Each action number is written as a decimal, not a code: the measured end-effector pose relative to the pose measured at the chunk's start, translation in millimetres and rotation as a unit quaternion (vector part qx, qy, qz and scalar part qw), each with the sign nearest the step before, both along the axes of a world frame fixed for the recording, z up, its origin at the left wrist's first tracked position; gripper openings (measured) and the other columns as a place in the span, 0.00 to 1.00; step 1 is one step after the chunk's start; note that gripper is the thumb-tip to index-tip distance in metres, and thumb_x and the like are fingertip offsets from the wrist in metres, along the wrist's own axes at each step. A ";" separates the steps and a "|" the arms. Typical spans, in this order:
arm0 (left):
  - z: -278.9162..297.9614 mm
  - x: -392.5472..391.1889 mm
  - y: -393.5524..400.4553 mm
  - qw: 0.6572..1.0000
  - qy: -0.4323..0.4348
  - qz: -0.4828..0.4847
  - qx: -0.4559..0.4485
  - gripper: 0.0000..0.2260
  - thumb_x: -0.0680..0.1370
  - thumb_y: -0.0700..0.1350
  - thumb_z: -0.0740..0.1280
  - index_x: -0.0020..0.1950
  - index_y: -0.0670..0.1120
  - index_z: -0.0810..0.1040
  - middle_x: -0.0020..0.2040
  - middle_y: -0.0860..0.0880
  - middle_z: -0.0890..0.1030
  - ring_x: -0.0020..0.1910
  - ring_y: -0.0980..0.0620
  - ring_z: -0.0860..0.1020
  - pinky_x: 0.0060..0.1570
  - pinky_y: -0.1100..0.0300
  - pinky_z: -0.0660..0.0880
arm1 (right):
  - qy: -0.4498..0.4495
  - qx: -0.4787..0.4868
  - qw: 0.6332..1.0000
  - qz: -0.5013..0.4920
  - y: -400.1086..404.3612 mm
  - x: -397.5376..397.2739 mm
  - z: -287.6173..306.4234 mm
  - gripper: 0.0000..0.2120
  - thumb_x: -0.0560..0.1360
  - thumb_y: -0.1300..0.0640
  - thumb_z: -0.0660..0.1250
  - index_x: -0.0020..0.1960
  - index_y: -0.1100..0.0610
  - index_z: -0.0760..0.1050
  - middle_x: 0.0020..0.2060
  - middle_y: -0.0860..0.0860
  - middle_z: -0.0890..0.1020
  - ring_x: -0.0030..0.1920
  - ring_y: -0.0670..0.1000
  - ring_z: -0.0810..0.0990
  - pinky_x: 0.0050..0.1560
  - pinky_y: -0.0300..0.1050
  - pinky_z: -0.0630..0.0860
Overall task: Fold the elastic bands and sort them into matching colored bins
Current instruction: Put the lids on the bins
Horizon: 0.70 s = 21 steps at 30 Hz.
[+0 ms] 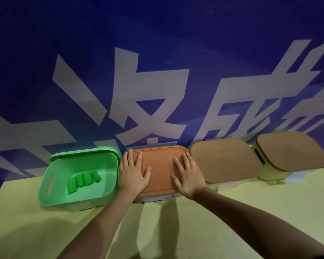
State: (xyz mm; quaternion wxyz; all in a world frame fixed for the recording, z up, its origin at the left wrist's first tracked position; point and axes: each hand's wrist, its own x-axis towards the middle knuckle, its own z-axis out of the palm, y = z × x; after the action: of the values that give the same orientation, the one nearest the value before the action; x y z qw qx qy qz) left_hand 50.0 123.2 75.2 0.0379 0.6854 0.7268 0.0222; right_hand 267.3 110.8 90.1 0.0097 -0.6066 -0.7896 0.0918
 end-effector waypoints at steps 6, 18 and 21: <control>5.1 -8.2 1.2 0.992 -0.115 0.007 0.041 0.26 0.78 0.57 0.60 0.74 0.50 0.64 0.77 0.44 0.59 0.76 0.44 0.55 0.73 0.49 0.55 | -0.053 0.017 0.998 0.024 22.1 -2.9 15.1 0.34 0.74 0.34 0.45 0.66 0.56 0.67 0.67 0.60 0.69 0.69 0.60 0.63 0.70 0.53 0.59; 11.8 -25.4 36.2 0.977 -0.161 0.124 0.066 0.12 0.79 0.37 0.57 0.59 0.39 0.77 0.54 0.39 0.78 0.53 0.39 0.76 0.51 0.49 0.72 | 0.015 0.013 0.999 -0.046 52.2 -24.7 2.0 0.29 0.80 0.42 0.48 0.77 0.55 0.56 0.75 0.58 0.62 0.75 0.59 0.58 0.75 0.54 0.52; 12.1 -23.5 38.0 0.987 -0.111 0.108 0.045 0.11 0.77 0.36 0.58 0.56 0.40 0.76 0.52 0.40 0.79 0.53 0.39 0.76 0.52 0.49 0.71 | 0.027 0.029 0.998 -0.051 54.3 -24.8 0.0 0.30 0.78 0.42 0.46 0.75 0.56 0.60 0.72 0.60 0.66 0.73 0.60 0.62 0.73 0.54 0.56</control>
State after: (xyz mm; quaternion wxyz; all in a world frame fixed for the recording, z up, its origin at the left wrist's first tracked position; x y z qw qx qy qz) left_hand 26.5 161.2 87.3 0.0849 0.5974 0.7860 0.1345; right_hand 242.4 165.1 90.1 0.0537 -0.6428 -0.7595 0.0843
